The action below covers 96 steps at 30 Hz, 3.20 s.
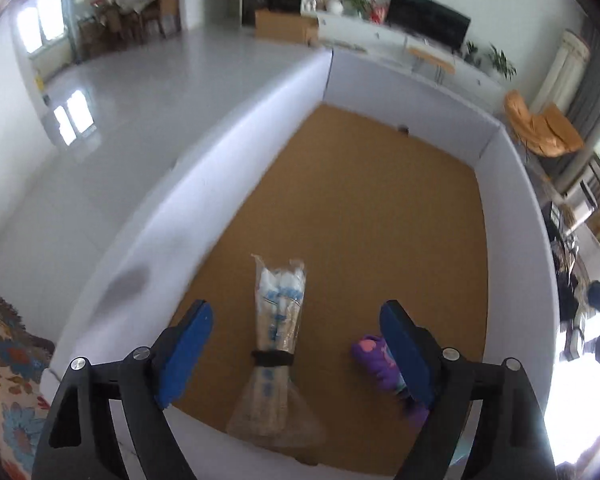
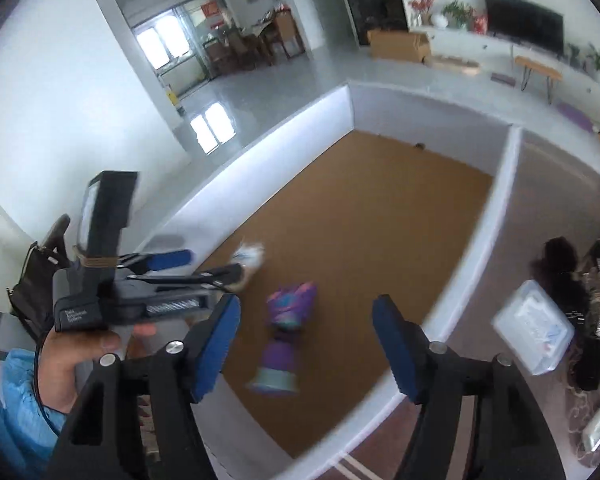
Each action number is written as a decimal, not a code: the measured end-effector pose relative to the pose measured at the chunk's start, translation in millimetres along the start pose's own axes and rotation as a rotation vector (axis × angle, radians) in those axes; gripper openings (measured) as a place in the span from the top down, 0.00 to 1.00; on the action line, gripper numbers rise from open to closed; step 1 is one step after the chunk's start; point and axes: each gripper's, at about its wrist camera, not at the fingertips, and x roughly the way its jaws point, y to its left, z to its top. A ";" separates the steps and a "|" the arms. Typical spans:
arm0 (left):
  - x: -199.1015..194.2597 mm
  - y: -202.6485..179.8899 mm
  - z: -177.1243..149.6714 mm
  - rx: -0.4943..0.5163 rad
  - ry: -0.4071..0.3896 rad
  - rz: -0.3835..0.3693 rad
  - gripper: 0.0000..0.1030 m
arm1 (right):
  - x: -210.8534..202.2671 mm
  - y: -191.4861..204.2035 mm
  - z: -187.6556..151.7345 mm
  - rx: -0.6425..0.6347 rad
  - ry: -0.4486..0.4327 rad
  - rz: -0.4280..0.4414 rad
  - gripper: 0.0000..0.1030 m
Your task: Organize objects
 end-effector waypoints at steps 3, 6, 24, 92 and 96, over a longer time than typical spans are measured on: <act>-17.7 -18.1 -3.4 0.007 -0.084 -0.016 0.17 | -28.5 -21.1 -17.1 -0.008 -0.108 -0.089 0.13; -36.8 -51.6 -9.1 0.048 -0.147 -0.095 0.17 | -52.9 -46.1 -45.9 -0.021 -0.172 -0.241 0.10; -20.6 -310.3 -147.4 0.525 0.006 -0.483 0.16 | -107.5 -199.4 -242.7 0.408 -0.133 -0.500 0.10; 40.1 -310.4 -156.6 0.630 -0.006 -0.300 0.00 | -111.2 -211.7 -247.4 0.482 -0.103 -0.612 0.02; 39.8 -305.3 -156.4 0.618 -0.014 -0.296 0.00 | -166.1 -216.4 -262.0 0.587 -0.334 -0.757 0.02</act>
